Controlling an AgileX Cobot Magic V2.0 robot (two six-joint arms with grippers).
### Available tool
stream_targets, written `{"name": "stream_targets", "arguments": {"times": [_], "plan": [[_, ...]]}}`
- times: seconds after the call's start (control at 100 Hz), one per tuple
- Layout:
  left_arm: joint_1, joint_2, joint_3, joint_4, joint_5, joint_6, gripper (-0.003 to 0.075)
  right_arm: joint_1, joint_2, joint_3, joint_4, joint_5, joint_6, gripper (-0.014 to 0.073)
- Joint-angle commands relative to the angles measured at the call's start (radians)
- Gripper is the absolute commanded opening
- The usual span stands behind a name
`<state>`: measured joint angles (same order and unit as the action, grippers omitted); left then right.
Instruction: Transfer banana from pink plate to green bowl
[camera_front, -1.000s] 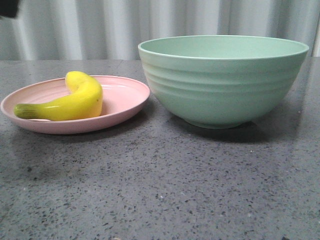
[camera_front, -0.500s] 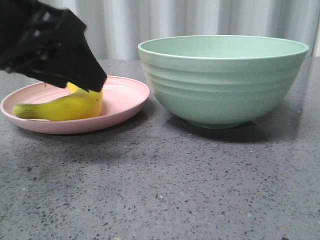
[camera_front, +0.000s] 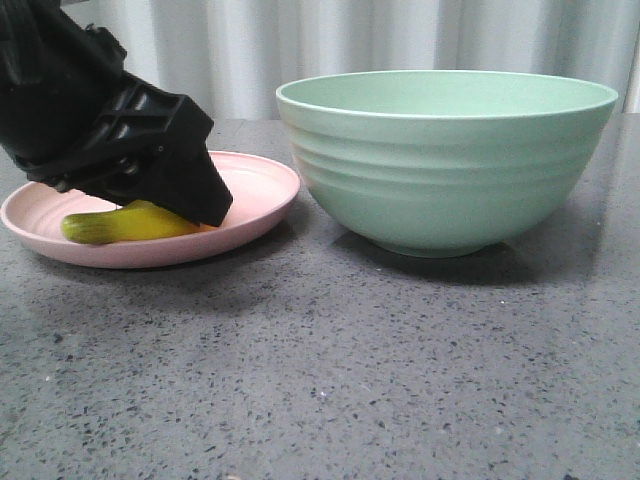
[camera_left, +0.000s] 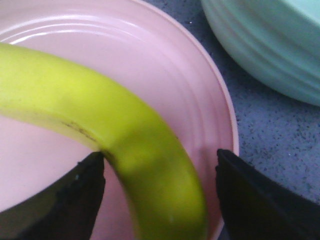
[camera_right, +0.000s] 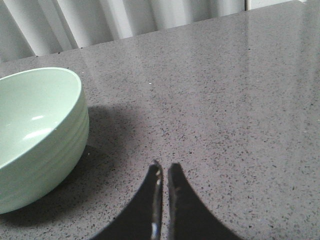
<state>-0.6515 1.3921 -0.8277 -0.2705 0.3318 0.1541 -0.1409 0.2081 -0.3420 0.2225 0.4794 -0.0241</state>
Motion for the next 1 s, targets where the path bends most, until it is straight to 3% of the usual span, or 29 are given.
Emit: {"name": "stream_targets", "arguments": {"times": [0.0, 0.1, 0.32, 0.44, 0.68, 0.99], "plan": [[-0.007, -0.02, -0.031, -0.005, -0.055, -0.001, 0.0438, -0.001, 0.019, -0.029, -0.002, -0.068, -0.004, -0.0062], [-0.007, -0.014, -0.031, -0.001, -0.055, -0.001, 0.0405, -0.001, 0.019, -0.029, -0.002, -0.068, -0.004, -0.0062], [-0.007, -0.014, -0.031, -0.001, -0.053, -0.001, 0.0186, -0.001, 0.019, -0.029, -0.002, -0.068, -0.004, -0.0062], [-0.007, -0.016, -0.031, -0.001, -0.051, -0.001, 0.0109, -0.001, 0.019, -0.029, -0.002, -0.07, -0.004, -0.0062], [-0.007, -0.072, -0.031, -0.001, -0.05, -0.001, 0.0091, 0.008, 0.019, -0.05, -0.002, -0.007, -0.019, -0.0062], [-0.018, -0.234, -0.06, -0.013, -0.048, -0.001, 0.0091, 0.101, 0.141, -0.186, -0.018, 0.162, -0.032, -0.0061]]}}
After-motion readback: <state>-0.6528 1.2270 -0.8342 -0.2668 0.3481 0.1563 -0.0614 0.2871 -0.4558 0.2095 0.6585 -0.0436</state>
